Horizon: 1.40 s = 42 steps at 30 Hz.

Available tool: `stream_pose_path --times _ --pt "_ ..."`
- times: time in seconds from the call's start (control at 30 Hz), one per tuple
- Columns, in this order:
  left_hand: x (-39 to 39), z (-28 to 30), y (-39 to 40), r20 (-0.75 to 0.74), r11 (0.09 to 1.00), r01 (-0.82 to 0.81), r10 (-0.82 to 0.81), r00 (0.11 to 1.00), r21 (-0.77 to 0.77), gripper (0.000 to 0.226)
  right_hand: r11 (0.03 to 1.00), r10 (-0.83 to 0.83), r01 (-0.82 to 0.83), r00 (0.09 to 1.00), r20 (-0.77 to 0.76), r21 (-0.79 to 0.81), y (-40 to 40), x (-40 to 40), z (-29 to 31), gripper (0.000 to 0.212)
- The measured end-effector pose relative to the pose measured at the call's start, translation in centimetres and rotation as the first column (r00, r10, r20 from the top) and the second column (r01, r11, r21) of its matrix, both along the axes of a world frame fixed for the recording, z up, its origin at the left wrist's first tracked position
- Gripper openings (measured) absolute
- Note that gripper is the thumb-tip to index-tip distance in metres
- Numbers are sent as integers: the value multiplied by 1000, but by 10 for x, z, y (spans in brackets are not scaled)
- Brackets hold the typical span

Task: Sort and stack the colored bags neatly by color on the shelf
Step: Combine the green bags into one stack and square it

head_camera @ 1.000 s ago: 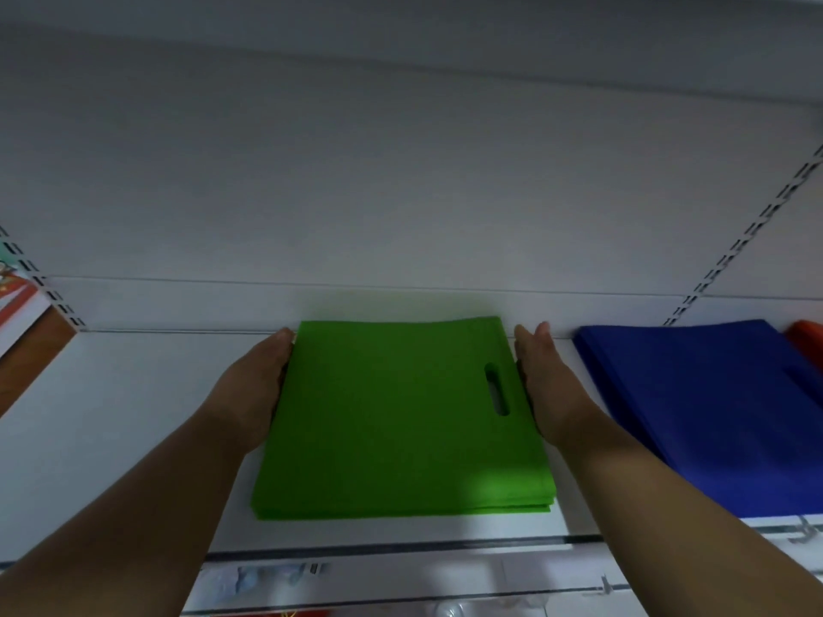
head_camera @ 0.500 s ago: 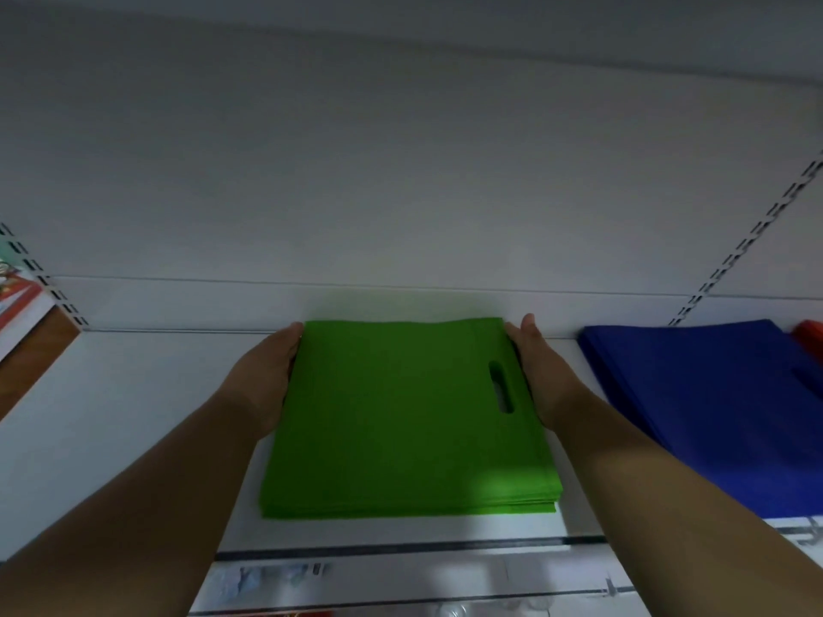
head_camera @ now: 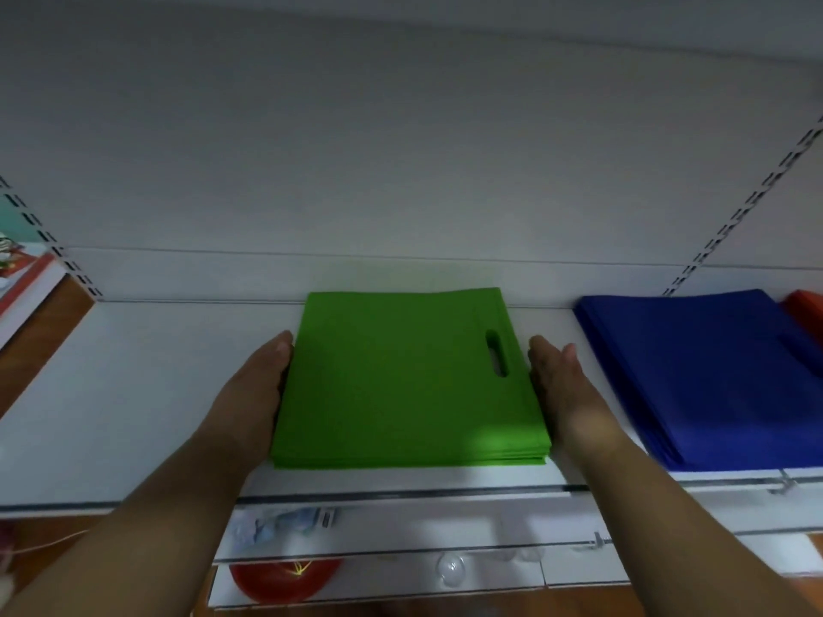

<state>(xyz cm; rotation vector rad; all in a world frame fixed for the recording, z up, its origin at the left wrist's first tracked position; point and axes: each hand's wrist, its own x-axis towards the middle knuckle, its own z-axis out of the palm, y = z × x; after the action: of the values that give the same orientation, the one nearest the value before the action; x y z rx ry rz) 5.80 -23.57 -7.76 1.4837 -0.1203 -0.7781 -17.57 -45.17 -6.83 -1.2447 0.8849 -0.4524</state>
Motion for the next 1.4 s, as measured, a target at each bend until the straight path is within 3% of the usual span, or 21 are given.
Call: stream_pose_path --times 0.07,0.1,0.13,0.2,0.27,0.33,0.43,0.5,0.6,0.73,1.03,1.2,1.4 --pt "-1 -5 12 97 1000 -9 6 995 25 35 998 -30 32 998 63 -46 0 -16 -13 30" --pt "-5 -6 19 148 999 25 -32 989 46 37 996 69 -65 996 60 -66 3 -24 -18 32" --pt "-10 -10 25 191 996 56 -69 979 72 38 973 154 -159 987 -46 -164 4 -32 -25 38" --pt "-17 -12 29 200 995 59 -75 977 82 36 873 243 -318 941 -235 -371 17 -40 -24 72" --pt "-24 -8 31 203 997 56 -64 977 46 37 839 237 -361 917 -322 -408 21 -39 -21 109" --pt "-23 -11 37 185 997 78 -80 979 23 51 806 207 -380 900 -385 -454 19 -41 -22 125" --pt "-29 -13 52 334 925 240 -335 881 295 88 608 221 -560 800 -557 -563 19 -47 -25 128" --pt "-33 -14 52 462 822 211 -488 741 528 100 510 179 -620 754 -632 -596 18 -48 -25 129" --pt "-38 -14 46 551 780 98 -518 655 618 106 491 142 -595 775 -616 -636 16 -48 -26 112" --pt "-39 -19 46 577 769 66 -531 621 636 99 465 85 -564 795 -600 -682 18 -52 -27 92" --pt "-31 -17 52 590 776 101 -551 590 623 95 504 8 -518 803 -596 -691 23 -48 -23 84" --pt "-20 -13 50 604 761 157 -607 517 630 86 418 12 -597 758 -652 -685 21 -39 -7 86" --pt "-26 -12 56 609 744 159 -633 479 649 80 268 -107 -635 727 -678 -724 39 -33 -22 84"
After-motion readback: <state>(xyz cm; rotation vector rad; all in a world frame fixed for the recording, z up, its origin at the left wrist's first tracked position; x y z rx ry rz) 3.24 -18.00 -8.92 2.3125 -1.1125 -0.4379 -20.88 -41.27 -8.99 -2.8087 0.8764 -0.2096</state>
